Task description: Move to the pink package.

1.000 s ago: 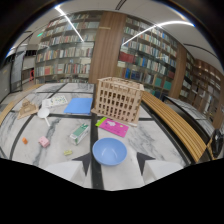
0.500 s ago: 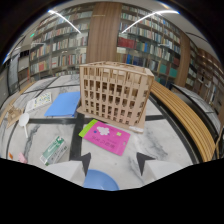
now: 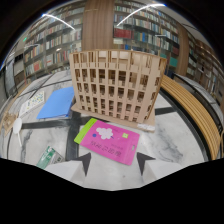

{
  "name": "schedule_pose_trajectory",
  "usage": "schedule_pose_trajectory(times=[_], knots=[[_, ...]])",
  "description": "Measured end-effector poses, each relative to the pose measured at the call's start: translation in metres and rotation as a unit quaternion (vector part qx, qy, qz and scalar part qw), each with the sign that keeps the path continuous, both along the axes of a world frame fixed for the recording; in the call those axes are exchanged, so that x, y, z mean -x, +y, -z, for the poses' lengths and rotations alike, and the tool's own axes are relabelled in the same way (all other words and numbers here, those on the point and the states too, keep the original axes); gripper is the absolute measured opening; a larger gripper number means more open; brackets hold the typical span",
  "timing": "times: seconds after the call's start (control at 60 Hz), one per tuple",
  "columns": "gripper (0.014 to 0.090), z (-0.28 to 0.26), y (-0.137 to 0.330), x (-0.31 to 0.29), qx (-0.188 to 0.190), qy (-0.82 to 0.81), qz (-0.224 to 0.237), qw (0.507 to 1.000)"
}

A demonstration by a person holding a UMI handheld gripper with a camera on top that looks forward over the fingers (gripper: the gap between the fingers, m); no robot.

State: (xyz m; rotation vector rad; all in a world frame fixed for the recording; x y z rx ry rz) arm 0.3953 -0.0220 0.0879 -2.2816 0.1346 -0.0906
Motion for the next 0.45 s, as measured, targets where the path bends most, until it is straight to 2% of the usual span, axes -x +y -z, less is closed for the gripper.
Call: schedule_pose_trajectory(times=[0.45], knots=[[0.0859, 0.0048, 0.0064, -0.0057, 0.003, -0.004, 0.009, 1.000]])
